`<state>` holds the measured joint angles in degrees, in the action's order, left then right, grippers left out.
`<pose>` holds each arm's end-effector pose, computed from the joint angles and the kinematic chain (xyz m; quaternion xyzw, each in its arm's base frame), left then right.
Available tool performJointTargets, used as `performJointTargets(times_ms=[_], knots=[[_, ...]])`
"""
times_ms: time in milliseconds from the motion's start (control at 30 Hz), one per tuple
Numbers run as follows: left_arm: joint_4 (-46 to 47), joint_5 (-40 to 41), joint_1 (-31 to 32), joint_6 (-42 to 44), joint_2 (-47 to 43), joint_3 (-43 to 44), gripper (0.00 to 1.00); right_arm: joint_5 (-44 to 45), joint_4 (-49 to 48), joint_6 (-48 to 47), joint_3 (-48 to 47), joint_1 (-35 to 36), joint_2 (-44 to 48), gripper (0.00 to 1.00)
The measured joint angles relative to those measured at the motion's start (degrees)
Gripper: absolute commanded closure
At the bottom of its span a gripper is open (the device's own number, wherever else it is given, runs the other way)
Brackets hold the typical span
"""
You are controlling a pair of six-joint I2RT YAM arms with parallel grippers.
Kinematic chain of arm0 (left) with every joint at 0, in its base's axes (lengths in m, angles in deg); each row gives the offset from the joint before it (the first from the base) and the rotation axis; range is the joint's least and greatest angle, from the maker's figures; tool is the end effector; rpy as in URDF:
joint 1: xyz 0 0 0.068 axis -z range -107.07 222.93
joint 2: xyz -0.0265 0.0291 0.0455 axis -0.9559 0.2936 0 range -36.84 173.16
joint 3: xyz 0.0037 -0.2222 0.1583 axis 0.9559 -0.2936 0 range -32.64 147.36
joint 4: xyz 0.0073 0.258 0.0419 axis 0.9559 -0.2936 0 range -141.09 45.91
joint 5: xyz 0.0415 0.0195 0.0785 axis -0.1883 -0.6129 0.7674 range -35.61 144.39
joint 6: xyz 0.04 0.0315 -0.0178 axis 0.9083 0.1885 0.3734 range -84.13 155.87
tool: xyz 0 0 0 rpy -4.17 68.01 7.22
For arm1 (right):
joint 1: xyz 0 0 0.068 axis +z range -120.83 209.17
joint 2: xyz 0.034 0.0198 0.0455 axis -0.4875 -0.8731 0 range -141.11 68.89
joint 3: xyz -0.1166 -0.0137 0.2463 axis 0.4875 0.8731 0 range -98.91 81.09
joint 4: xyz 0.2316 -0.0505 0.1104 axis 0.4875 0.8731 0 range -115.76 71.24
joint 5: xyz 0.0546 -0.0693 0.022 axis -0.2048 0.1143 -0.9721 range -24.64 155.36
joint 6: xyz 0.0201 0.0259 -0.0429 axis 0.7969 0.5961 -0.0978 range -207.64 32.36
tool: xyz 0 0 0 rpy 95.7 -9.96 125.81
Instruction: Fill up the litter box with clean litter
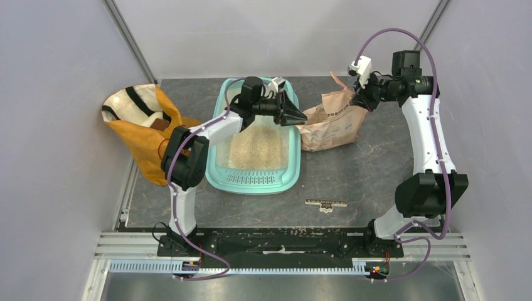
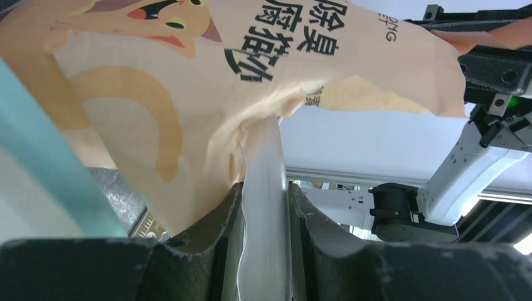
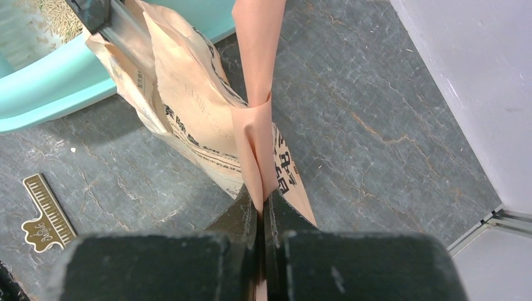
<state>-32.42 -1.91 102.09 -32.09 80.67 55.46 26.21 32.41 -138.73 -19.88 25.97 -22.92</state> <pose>0.3996 -0.2570 0.2510 0.0258 0.7641 -0.6419 0.0584 0.3281 0.0042 0.3988 -0.4654 0.7590 0.1288 0.4367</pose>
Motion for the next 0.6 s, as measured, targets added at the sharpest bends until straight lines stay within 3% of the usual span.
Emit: performJointTargets(times_ms=[600], knots=[[2.54,-1.88,-4.15,0.07,-8.13,-9.53,0.98,-1.42,0.2,-1.05,0.0,0.7,0.0,1.0]])
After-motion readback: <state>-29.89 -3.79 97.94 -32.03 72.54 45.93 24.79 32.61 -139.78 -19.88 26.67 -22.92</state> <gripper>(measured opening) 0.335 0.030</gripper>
